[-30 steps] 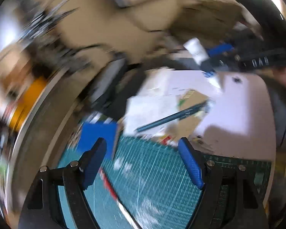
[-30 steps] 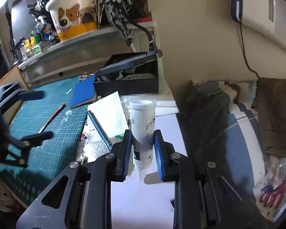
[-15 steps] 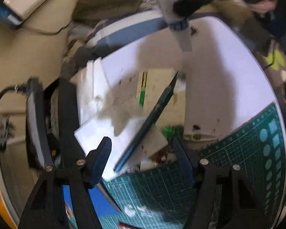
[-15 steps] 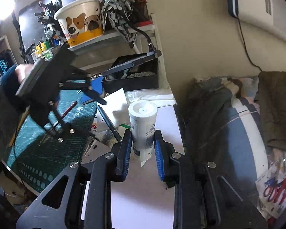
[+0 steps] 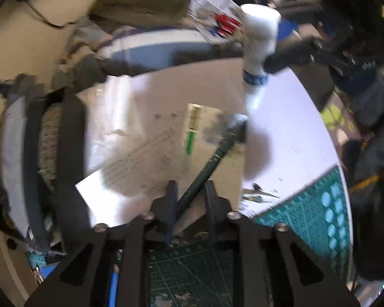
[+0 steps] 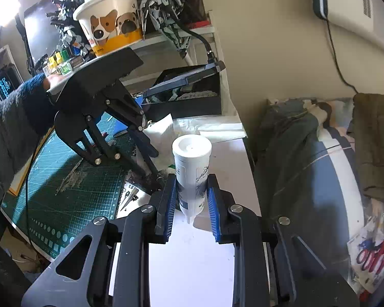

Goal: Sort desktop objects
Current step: 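Close the right gripper on the white tube while the left gripper grasps the green craft knife, then lift the white tube with the right gripper while the left gripper lifts the craft knife toward the box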

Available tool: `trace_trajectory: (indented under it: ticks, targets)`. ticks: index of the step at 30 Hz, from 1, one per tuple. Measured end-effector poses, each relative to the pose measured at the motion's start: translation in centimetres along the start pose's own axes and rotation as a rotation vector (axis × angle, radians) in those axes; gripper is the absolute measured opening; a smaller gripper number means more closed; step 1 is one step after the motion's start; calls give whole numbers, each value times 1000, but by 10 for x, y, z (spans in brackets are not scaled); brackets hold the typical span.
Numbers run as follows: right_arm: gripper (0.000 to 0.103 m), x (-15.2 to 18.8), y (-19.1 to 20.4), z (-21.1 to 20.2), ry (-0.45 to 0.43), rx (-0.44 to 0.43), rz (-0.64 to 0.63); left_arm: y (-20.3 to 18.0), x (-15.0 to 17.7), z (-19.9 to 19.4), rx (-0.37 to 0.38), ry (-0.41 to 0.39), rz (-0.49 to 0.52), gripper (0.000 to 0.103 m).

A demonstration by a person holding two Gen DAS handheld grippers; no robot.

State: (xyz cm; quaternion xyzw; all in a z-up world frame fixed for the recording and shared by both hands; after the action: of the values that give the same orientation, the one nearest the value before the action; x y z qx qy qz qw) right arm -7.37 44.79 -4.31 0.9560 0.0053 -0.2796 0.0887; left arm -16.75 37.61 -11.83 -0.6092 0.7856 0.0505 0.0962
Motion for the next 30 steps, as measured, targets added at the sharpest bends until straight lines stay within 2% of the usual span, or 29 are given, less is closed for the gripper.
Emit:
trace_trajectory:
  ticks: [3,6,8,13,17,21,24,30]
  targets:
    - [22,-3,1,3,0,-7,3,0,5,-2,-73,-34,-25,9]
    - [22,-5,3,2,-5,-8,6,-4,10,-12,-150,-69,-56,8]
    - [22,-6,6,0,-12,-11,8,-8,13,-28,-197,-132,-96,8]
    - [22,-8,11,-9,-39,-20,17,-16,19,-71,-259,-302,-219,8]
    - [22,-13,22,-23,-87,-34,25,-23,30,-102,-335,-419,-364,8]
    - [22,-17,37,-34,-121,-47,16,-42,53,-131,-349,-518,-512,8]
    - [22,-19,53,-43,-148,-55,2,-54,58,-134,-410,-541,-605,8]
    - [22,-21,81,-60,-202,-69,-8,-75,102,-165,-489,-577,-928,8]
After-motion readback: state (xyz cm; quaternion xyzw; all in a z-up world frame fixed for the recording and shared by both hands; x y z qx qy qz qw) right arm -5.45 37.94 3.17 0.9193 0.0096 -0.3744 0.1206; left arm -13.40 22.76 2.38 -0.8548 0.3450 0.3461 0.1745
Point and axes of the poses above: each gripper's, at about its wrist camera, not at the fingertips, and z roughly the way its jaws point, y to its left, x to its underside, the point moved 4 cm from there along z, roughly the way its jaws point, and after that the axes turned 9 degrees about y, right-handed, at the moved point
